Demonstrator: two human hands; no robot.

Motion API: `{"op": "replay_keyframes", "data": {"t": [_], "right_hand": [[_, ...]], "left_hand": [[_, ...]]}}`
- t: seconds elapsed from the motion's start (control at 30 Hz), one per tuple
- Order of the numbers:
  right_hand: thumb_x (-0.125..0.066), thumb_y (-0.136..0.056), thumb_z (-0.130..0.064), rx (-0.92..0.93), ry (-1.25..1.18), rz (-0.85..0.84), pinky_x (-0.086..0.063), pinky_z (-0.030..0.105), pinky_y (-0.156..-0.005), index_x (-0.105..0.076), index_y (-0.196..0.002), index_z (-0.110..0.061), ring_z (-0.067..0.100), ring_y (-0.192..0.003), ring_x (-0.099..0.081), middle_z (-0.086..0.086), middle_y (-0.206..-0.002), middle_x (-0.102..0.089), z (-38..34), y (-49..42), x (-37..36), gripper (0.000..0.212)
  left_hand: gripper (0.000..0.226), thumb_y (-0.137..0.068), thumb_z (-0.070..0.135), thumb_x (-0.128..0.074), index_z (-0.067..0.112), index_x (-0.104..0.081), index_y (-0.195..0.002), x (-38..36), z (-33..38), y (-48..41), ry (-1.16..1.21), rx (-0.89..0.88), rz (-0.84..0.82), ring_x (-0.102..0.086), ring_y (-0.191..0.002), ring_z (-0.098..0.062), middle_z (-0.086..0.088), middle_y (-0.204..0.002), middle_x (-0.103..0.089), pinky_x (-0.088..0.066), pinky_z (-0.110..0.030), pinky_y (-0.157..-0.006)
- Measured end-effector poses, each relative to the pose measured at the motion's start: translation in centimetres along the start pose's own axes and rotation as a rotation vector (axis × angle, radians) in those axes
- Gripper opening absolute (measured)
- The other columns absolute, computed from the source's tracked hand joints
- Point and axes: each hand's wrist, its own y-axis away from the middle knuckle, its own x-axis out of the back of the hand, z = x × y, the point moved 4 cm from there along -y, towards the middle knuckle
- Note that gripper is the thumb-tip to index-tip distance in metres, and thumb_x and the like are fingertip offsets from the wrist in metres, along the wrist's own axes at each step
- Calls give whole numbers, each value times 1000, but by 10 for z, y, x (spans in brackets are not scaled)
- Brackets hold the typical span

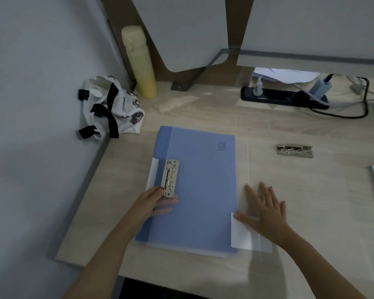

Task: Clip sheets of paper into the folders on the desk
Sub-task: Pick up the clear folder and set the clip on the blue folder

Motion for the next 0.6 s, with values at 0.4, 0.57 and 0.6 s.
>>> {"op": "replay_keyframes", "data": {"t": [0.4,0.57,0.6], "right_hand": [[-46,-74,-71,3,64,-39,5,55,-112,9,-144,-39,25,-141,23,7,-155,23,4,-2,-2,94],[-45,-74,-71,1,73,-48,5,55,-112,10,-144,-38,26,-141,23,7,-154,24,5,-2,-2,94],[-44,-75,-71,1,78,-50,5,55,-112,10,-144,-38,26,-141,23,7,-154,24,5,-2,-1,94]], "left_hand": [[18,-94,0,-44,-11,-57,-102,-6,-8,5,-81,-210,129,-71,-77,-2,-10,-93,-67,-57,-16,-72],[15,-94,8,-47,8,-62,-92,-8,-9,5,7,-190,89,-70,-96,-18,-4,-94,-70,-55,-14,-70],[16,-96,13,-46,13,-62,-93,-9,-8,3,47,-134,55,-69,-98,-20,-5,-98,-70,-56,-16,-73]]}}
